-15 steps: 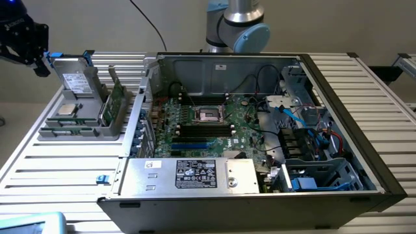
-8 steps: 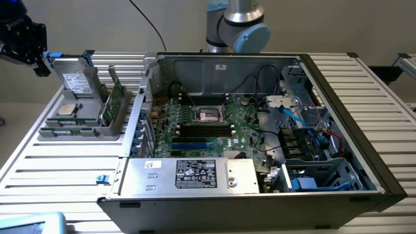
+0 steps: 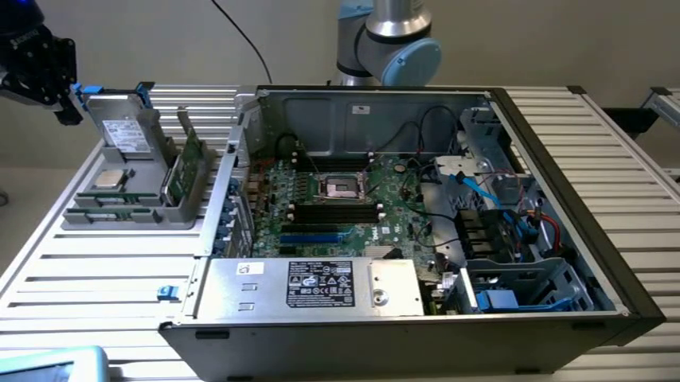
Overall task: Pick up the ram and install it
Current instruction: 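Pick up the ram and move it above insertion slot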
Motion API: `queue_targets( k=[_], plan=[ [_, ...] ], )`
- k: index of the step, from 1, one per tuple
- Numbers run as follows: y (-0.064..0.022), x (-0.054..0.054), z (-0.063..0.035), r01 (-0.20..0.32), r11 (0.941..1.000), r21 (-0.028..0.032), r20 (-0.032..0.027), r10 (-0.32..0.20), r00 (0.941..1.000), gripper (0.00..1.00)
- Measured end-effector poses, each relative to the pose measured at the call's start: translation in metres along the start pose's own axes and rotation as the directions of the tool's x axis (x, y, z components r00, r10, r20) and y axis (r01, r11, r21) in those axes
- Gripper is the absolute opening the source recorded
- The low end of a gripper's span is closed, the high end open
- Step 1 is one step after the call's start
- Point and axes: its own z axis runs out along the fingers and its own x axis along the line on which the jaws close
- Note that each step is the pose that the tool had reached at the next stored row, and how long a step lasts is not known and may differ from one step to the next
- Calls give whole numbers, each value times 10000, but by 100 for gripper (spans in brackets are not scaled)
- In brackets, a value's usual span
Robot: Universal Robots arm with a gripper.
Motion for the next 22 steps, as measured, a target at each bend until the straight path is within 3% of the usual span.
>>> queue_targets(
  k=[3,5,9,10,12,22],
  plan=[
    [0,0,0,0,10000,0,0,0,10000,12],
    [0,0,0,0,10000,-5,0,0,10000,18],
    [0,0,5,2,10000,-50,-5,-2,10000,36],
    [-2,-1,10,2,10000,-60,-9,-2,10000,36],
    [-15,-2,27,4,10000,-64,-27,-4,10000,49],
    [-39,31,206,4,10000,-74,-34,-4,10000,49]
  ],
)
